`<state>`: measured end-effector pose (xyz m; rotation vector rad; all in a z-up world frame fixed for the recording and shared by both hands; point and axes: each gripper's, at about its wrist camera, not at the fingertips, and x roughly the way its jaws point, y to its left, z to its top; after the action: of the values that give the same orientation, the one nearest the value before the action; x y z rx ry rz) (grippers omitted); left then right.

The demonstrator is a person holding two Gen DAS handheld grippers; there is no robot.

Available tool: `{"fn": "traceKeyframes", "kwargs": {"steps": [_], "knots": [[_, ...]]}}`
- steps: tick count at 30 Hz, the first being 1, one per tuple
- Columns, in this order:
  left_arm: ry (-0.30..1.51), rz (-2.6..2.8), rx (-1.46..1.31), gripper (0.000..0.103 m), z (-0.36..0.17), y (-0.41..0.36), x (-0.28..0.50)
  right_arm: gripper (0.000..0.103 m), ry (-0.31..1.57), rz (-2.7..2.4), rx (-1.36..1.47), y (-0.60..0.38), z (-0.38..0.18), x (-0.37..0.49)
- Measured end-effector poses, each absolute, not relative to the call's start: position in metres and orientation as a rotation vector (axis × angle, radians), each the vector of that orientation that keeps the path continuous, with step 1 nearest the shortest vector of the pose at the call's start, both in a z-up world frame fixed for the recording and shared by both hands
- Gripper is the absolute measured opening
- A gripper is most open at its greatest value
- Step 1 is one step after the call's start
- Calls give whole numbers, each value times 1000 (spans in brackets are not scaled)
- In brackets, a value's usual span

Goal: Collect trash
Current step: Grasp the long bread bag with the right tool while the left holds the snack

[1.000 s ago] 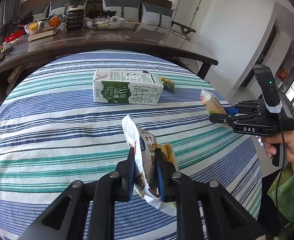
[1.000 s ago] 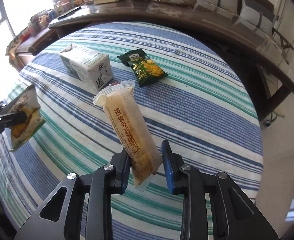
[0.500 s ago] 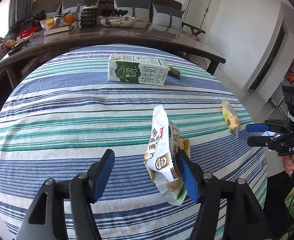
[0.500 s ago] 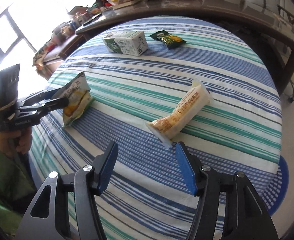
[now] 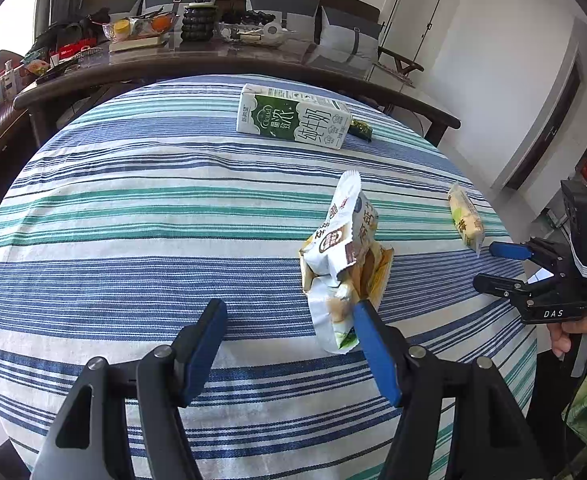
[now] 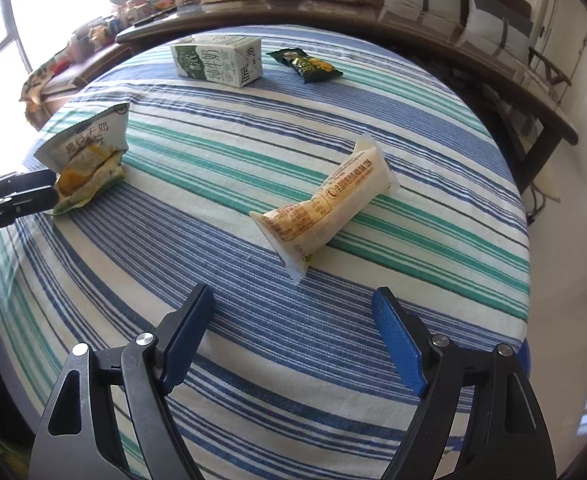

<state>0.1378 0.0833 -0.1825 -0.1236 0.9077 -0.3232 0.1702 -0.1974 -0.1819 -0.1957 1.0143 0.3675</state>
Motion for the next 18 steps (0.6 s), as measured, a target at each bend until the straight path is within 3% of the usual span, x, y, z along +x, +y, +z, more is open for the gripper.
{"fn": "traceKeyframes", "kwargs": {"steps": [5, 18], "knots": [[885, -306, -104, 67, -183, 81, 133, 96, 974, 352, -181, -193, -186, 164], [833, -263, -114, 67, -172, 86, 98, 96, 978, 344, -163, -201, -185, 152]]}}
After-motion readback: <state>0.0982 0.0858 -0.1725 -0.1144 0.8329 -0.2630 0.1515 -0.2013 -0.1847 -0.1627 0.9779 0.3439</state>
